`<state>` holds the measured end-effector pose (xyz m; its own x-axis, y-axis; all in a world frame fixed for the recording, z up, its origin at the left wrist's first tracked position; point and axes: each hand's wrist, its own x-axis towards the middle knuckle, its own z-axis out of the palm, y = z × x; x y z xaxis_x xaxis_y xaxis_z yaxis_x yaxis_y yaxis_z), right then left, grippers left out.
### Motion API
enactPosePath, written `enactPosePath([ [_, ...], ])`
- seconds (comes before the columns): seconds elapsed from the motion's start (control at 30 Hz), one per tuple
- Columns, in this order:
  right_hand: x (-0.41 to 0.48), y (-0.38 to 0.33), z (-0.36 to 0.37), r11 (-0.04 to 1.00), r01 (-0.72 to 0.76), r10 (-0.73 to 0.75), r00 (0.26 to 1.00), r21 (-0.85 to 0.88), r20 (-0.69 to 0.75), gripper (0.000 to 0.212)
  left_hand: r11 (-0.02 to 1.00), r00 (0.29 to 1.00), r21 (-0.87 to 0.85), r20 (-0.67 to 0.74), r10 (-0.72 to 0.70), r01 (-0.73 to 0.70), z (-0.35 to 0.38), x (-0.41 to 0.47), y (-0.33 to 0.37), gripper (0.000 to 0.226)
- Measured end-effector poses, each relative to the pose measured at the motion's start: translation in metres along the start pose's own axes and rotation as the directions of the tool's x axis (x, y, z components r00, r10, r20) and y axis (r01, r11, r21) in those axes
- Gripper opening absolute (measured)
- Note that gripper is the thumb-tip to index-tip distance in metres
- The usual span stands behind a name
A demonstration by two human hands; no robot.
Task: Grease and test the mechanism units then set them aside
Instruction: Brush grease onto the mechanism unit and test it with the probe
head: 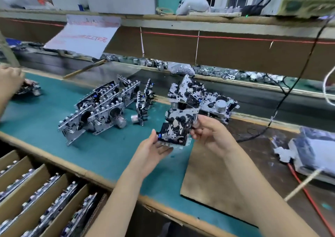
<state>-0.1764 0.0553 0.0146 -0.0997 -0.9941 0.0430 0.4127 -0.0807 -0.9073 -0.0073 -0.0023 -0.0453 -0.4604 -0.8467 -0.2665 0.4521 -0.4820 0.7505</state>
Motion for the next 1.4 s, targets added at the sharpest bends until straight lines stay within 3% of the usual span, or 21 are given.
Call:
enactPosePath([
  [0.13, -0.004, -0.009, -0.010, 0.994, -0.106, 0.106, 0.993, 0.018, -0.044, 0.035, 0.986, 0.985, -0.154, 0.170, -0.039, 0.066, -0.005, 0.003, -0.013, 0.042],
  [0.23, -0.006, -0.009, -0.011, 0.987, -0.160, 0.161, 0.987, 0.022, -0.030, 0.042, 0.976, 0.978, -0.205, 0.207, -0.032, 0.076, 0.002, 0.006, -0.017, 0.030],
  [0.3, -0.003, -0.010, -0.012, 0.980, -0.165, 0.162, 0.986, -0.114, -0.033, 0.034, 0.961, 0.985, -0.263, 0.169, -0.041, 0.085, 0.005, 0.007, -0.019, 0.022],
  [0.33, 0.001, -0.009, -0.017, 0.943, -0.153, 0.130, 0.987, -0.294, -0.095, 0.034, 0.953, 0.988, -0.293, 0.152, -0.038, 0.081, 0.004, 0.010, -0.022, 0.024],
  [0.37, 0.006, -0.008, -0.024, 0.831, -0.147, 0.052, 0.981, -0.537, -0.189, 0.034, 0.951, 0.989, -0.297, 0.142, -0.044, 0.085, 0.004, 0.011, -0.023, 0.027],
  [0.4, 0.013, -0.006, -0.034, 0.633, -0.149, -0.090, 0.960, -0.759, -0.264, 0.035, 0.951, 0.990, -0.298, 0.132, -0.046, 0.084, 0.003, 0.012, -0.025, 0.023],
  [0.43, 0.019, -0.003, -0.043, 0.420, -0.173, -0.217, 0.934, -0.891, -0.283, 0.034, 0.951, 0.990, -0.295, 0.129, -0.052, 0.088, 0.005, 0.009, -0.024, 0.017],
  [0.5, 0.027, 0.006, -0.055, 0.157, -0.243, -0.260, 0.925, -0.957, -0.277, 0.027, 0.954, 0.991, -0.290, 0.127, -0.044, 0.079, 0.005, 0.008, -0.024, 0.024],
  [0.6, 0.034, 0.024, -0.063, -0.074, -0.285, -0.143, 0.951, -0.956, -0.273, 0.027, 0.958, 0.995, -0.279, 0.095, -0.037, 0.062, 0.003, 0.010, -0.025, 0.017],
  [0.67, 0.035, 0.031, -0.066, -0.140, -0.277, -0.126, 0.957, -0.951, -0.260, 0.033, 0.960, 0.997, -0.276, 0.066, -0.033, 0.050, 0.003, 0.012, -0.025, 0.023],
  [0.8, 0.033, 0.030, -0.069, -0.137, -0.295, -0.099, 0.954, -0.946, -0.283, 0.030, 0.958, 0.999, -0.286, 0.039, -0.023, 0.034, 0.001, 0.013, -0.025, 0.027],
  [0.87, 0.029, 0.024, -0.069, -0.067, -0.288, -0.109, 0.954, -0.955, -0.280, 0.035, 0.958, 0.999, -0.283, 0.047, -0.023, 0.035, 0.004, 0.011, -0.023, 0.020],
  [0.93, 0.022, 0.014, -0.068, 0.126, -0.259, -0.124, 0.954, -0.958, -0.274, 0.036, 0.961, 0.997, -0.273, 0.073, -0.020, 0.039, 0.005, 0.010, -0.023, 0.026],
  [1.0, 0.013, 0.002, -0.066, 0.346, -0.198, -0.096, 0.965, -0.917, -0.245, 0.023, 0.965, 0.996, -0.259, 0.084, -0.022, 0.043, 0.005, 0.009, -0.022, 0.030],
  [1.1, 0.001, -0.014, -0.062, 0.509, -0.155, -0.013, 0.982, -0.846, -0.188, 0.018, 0.964, 0.997, -0.263, 0.069, -0.026, 0.044, 0.005, 0.009, -0.023, 0.021],
  [1.4, -0.012, -0.025, -0.054, 0.457, -0.099, -0.015, 0.993, -0.884, -0.119, 0.042, 0.970, 0.998, -0.241, 0.054, -0.018, 0.030, 0.005, 0.009, -0.023, 0.023],
])
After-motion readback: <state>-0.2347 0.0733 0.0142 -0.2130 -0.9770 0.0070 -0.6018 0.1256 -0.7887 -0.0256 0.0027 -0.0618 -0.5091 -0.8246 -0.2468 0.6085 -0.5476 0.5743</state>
